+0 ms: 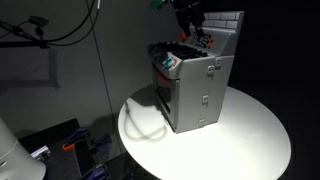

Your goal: Press the top orange button on the microwave oven controlling panel of the stove

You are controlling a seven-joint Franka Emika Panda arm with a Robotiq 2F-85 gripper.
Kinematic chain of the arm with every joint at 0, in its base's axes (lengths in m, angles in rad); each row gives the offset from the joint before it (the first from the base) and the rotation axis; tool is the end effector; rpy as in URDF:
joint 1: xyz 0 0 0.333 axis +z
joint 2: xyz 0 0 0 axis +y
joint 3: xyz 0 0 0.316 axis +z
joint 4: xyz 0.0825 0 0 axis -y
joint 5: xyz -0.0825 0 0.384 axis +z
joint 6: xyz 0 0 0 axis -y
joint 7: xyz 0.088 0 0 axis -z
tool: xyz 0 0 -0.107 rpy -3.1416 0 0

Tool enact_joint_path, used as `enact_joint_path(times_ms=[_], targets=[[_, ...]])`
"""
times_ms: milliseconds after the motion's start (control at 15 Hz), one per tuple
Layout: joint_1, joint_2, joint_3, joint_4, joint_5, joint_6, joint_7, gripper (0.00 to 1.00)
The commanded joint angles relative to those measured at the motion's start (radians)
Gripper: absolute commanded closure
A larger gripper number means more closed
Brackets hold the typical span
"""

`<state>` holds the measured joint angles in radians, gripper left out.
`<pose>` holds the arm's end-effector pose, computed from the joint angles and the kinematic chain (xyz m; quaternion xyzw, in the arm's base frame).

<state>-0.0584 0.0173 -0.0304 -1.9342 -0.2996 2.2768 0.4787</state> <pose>0.5901 -0.0597 0.5092 0.9583 -0.1990 0.1819 0.0946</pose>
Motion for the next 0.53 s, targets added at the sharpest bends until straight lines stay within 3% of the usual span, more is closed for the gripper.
enact_joint_path(times_ms=[0, 467], targets=[[0.005, 0.038, -0.013, 0.04, -0.017, 0.052, 0.055, 0.0], [0.013, 0.106, -0.039, 0.096, -0.054, 0.104, 0.141, 0.0]])
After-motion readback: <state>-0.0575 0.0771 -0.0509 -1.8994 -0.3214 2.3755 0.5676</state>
